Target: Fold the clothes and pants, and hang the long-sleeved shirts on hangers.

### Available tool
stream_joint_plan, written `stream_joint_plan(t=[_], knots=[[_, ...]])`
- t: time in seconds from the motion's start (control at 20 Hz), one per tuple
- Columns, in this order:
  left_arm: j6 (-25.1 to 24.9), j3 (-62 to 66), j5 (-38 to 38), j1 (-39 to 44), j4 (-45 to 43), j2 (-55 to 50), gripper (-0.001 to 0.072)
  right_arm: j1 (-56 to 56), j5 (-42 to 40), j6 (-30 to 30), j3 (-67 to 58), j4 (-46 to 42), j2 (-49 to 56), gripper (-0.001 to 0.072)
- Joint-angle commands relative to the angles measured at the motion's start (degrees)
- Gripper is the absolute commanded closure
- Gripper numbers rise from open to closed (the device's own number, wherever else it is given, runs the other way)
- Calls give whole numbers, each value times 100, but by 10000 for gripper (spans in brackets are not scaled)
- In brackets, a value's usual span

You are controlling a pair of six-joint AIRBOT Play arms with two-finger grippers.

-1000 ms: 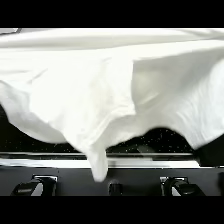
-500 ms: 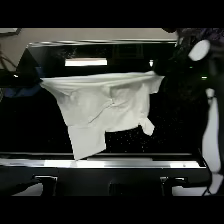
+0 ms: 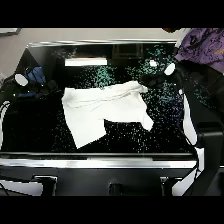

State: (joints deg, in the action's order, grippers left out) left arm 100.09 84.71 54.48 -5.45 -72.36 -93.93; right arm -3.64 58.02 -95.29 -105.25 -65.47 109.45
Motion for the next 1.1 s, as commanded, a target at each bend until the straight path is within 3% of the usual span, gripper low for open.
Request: stream_joint_plan(t=[0.0, 0.3, 0.45, 0.5, 0.75, 1.05], knots=[[-9, 343, 498, -186, 26, 96, 128, 103, 501, -138, -57, 142, -197, 351], [-848, 374, 1810, -1064, 13, 1340, 129, 1609, 2459, 833, 37, 319, -1088, 331], [-975, -83, 2243, -1235, 11, 1755, 129, 2459, 2865, 1069, 1054, 1598, -1318, 297], [-970, -297, 2227, -1237, 31, 1860, 129, 2555, 2990, 1182, 1453, 1650, -1379, 297], [-966, -1106, 2111, -1088, 122, 1930, 129, 2326, 2763, 1510, 3082, 1663, -1523, 282], [-970, -1353, 1843, -1045, 118, 1910, 129, 1714, 2052, 1574, 3888, 1311, -1521, 280]])
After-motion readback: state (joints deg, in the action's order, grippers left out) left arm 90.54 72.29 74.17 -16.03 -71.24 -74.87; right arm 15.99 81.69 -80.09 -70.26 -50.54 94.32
